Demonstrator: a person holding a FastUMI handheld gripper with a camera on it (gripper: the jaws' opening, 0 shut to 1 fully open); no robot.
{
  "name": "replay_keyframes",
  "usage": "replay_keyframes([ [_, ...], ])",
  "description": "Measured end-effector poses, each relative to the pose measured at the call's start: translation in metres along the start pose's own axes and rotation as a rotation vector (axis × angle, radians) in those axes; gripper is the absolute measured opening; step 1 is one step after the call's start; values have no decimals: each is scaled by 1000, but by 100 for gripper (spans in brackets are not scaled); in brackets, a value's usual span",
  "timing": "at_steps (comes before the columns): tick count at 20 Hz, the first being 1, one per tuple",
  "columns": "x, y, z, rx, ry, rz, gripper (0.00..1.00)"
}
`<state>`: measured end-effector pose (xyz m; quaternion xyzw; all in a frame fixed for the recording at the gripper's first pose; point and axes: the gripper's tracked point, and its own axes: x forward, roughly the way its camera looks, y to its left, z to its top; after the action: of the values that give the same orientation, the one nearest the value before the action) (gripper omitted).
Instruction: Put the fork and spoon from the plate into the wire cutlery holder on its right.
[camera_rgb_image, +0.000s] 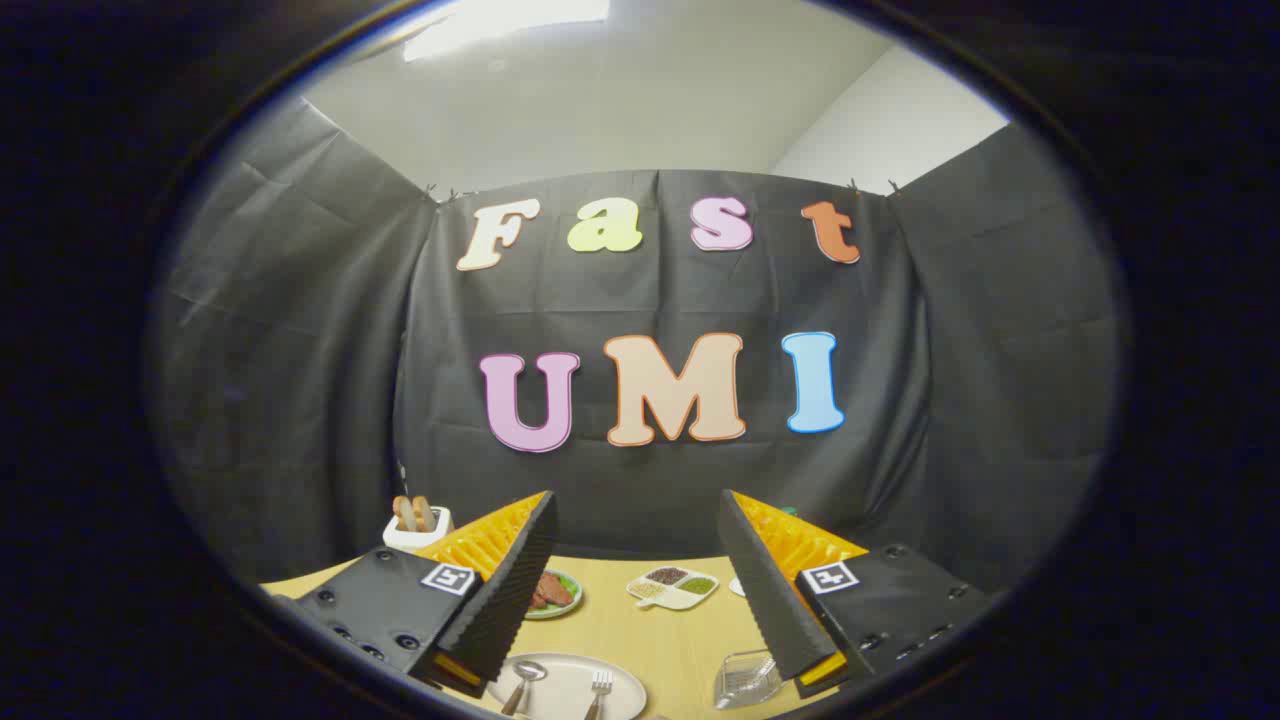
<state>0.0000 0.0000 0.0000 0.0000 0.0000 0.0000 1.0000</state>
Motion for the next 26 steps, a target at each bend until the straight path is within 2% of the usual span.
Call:
replay_keyframes([
  [16, 5, 13, -11, -18, 31, 42, 100],
  [26, 10, 22, -42, -46, 115, 80, 100],
])
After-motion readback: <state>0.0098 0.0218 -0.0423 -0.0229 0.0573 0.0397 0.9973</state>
